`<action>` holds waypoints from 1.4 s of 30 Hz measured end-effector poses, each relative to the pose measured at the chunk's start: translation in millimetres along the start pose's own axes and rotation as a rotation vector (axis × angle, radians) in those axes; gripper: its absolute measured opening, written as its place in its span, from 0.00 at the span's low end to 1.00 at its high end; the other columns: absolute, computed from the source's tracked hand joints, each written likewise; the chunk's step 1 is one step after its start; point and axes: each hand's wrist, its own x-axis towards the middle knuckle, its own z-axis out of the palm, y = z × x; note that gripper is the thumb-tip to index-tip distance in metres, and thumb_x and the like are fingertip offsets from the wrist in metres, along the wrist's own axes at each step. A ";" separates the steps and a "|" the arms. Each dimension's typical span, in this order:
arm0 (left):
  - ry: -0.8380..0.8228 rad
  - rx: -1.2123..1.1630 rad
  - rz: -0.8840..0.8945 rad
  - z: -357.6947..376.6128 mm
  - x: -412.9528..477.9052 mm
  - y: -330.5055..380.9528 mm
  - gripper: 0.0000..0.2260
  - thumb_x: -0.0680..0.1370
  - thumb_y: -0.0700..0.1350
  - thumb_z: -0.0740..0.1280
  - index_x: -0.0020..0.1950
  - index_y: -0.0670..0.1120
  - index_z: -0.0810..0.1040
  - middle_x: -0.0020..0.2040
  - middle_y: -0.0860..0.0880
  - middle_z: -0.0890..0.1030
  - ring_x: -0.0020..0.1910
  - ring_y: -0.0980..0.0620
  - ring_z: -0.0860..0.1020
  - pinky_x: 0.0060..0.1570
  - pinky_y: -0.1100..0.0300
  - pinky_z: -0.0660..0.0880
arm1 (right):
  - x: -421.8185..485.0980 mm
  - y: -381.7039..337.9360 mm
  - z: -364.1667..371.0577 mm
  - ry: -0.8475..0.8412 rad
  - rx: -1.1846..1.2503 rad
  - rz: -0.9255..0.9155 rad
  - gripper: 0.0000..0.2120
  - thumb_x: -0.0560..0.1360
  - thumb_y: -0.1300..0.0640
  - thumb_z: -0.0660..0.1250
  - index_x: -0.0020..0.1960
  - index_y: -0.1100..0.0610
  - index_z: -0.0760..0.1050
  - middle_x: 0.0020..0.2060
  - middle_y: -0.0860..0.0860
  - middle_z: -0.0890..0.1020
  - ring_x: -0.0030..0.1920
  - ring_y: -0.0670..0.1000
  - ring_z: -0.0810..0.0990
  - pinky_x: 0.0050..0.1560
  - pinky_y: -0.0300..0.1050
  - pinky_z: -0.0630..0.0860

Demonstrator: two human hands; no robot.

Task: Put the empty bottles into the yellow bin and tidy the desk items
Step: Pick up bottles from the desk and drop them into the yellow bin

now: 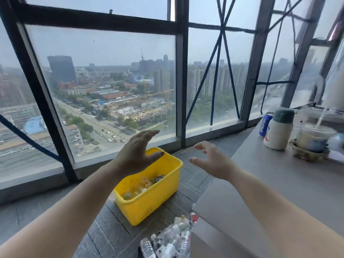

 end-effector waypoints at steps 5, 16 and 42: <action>0.025 -0.069 0.089 16.0 -13.8 84.1 0.28 0.76 0.52 0.68 0.74 0.51 0.62 0.74 0.49 0.65 0.71 0.49 0.64 0.64 0.57 0.64 | -75.7 21.5 -60.7 0.164 -0.044 -0.014 0.22 0.75 0.49 0.67 0.66 0.55 0.70 0.63 0.50 0.75 0.63 0.49 0.73 0.58 0.39 0.67; 0.014 -0.338 0.235 89.0 -47.0 280.4 0.25 0.74 0.52 0.70 0.69 0.52 0.69 0.68 0.50 0.71 0.67 0.52 0.70 0.62 0.62 0.65 | -298.0 97.8 -179.9 0.409 -0.136 0.257 0.20 0.75 0.50 0.68 0.64 0.53 0.71 0.64 0.49 0.74 0.65 0.49 0.72 0.62 0.43 0.69; -0.230 -0.436 0.411 260.7 -56.8 523.8 0.25 0.73 0.51 0.72 0.68 0.49 0.71 0.68 0.49 0.71 0.68 0.51 0.67 0.65 0.60 0.62 | -532.4 270.5 -310.0 0.626 -0.442 0.675 0.27 0.67 0.54 0.76 0.62 0.59 0.74 0.61 0.54 0.77 0.62 0.58 0.73 0.63 0.47 0.66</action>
